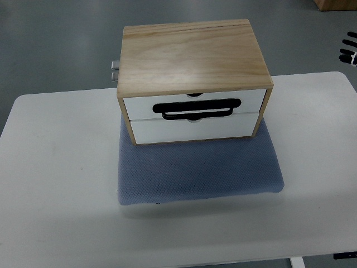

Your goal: Open wood drawer with right hand

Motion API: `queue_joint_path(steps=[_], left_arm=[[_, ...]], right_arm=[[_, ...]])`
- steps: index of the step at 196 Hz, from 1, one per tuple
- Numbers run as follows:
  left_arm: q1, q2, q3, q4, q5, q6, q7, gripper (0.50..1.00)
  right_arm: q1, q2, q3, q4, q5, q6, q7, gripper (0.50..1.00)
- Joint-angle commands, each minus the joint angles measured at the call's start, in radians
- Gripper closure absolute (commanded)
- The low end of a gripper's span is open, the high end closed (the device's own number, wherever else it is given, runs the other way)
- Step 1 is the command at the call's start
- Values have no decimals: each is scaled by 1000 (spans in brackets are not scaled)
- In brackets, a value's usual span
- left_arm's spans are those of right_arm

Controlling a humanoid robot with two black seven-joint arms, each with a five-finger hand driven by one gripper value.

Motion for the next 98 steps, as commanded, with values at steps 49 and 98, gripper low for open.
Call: queue_joint_path(steps=[49, 98], left_arm=[[0, 0, 0, 0, 0, 0, 0, 500], [-1, 0, 0, 0, 0, 0, 0, 500]], right_arm=[[106, -150, -35, 188, -309, 155, 202, 550], [180, -147, -27, 316, -376, 163, 207, 550]])
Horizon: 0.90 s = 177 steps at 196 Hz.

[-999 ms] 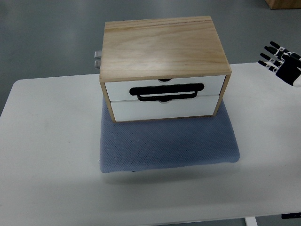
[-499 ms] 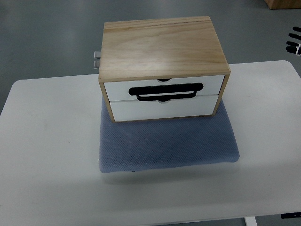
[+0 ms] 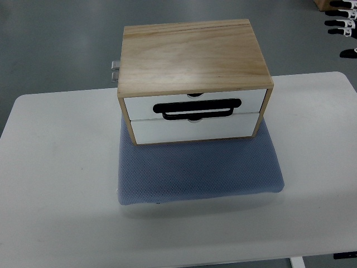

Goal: Open wood drawer with right hand
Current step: 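Swing the right hand over the box down to the upper drawer's black handle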

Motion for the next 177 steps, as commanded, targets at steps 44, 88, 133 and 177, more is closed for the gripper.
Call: queue_joint_path(steps=[44, 88, 133, 177], left_arm=[[-1, 0, 0, 0, 0, 0, 0, 500], [0, 0, 0, 0, 0, 0, 0, 500], [-1, 0, 0, 0, 0, 0, 0, 500], [-1, 0, 0, 0, 0, 0, 0, 500]], right_arm=[[92, 66, 7, 251, -130, 1, -15, 548], [98, 222, 7, 251, -173, 1, -99, 548], [101, 313, 5, 249, -234, 1, -158, 548], [96, 357, -7, 229, -328, -33, -159, 548]])
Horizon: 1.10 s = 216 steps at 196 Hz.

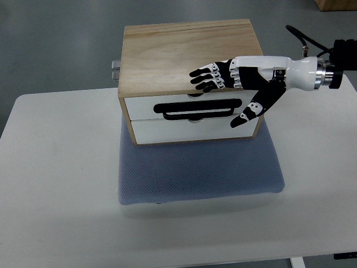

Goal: Open wood drawer with right hand
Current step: 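Swing the right hand over the box down to the upper drawer's black handle, then hook the right hand's fingers around the upper drawer's black handle, then pull the upper drawer toward the robot with the right hand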

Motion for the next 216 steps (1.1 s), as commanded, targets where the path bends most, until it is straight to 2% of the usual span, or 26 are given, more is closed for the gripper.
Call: queue_joint_path(steps=[1, 100, 131, 168, 216], left_arm=[[-1, 0, 0, 0, 0, 0, 0, 500], [1, 0, 0, 0, 0, 0, 0, 500], [-1, 0, 0, 0, 0, 0, 0, 500], [1, 0, 0, 0, 0, 0, 0, 500], [1, 0, 0, 0, 0, 0, 0, 500]], right_arm=[[-3, 30, -4, -15, -44, -20, 0, 548], [-11, 110, -53, -117, -142, -43, 0, 548], [-13, 127, -56, -130, -158, -43, 0, 548], [-13, 145, -89, -145, -193, -91, 0, 548], [-14, 158, -99, -154, -196, -92, 0, 548]])
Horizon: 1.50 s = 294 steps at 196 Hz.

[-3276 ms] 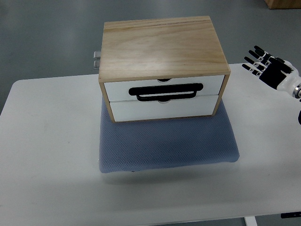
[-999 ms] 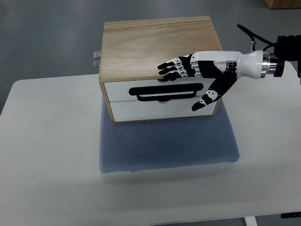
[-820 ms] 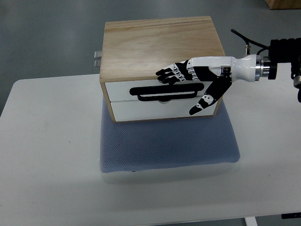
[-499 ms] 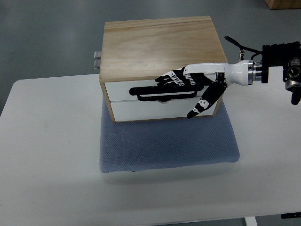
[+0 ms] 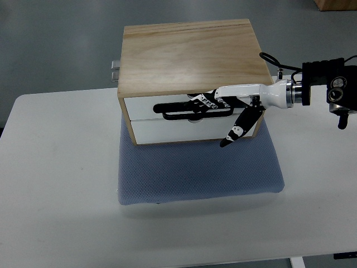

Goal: Open wood drawer with right hand
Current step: 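Pull the upper drawer toward the robot with the right hand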

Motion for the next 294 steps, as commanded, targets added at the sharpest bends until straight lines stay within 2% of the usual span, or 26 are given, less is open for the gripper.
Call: queue_joint_path(steps=[1, 142, 161, 262, 294], left_arm=[[1, 0, 0, 0, 0, 0, 0, 500], [-1, 0, 0, 0, 0, 0, 0, 500], [-1, 0, 0, 0, 0, 0, 0, 500], [-1, 0, 0, 0, 0, 0, 0, 500], [-1, 0, 0, 0, 0, 0, 0, 500]], right_arm=[[-2, 2, -2, -1, 0, 1, 0, 548], [-4, -1, -26, 40, 4, 31, 3, 548], [-4, -10, -25, 71, 4, 57, 5, 548], [-25, -111, -22, 263, 6, 60, 9, 548], [-33, -122, -20, 293, 7, 60, 9, 548]])
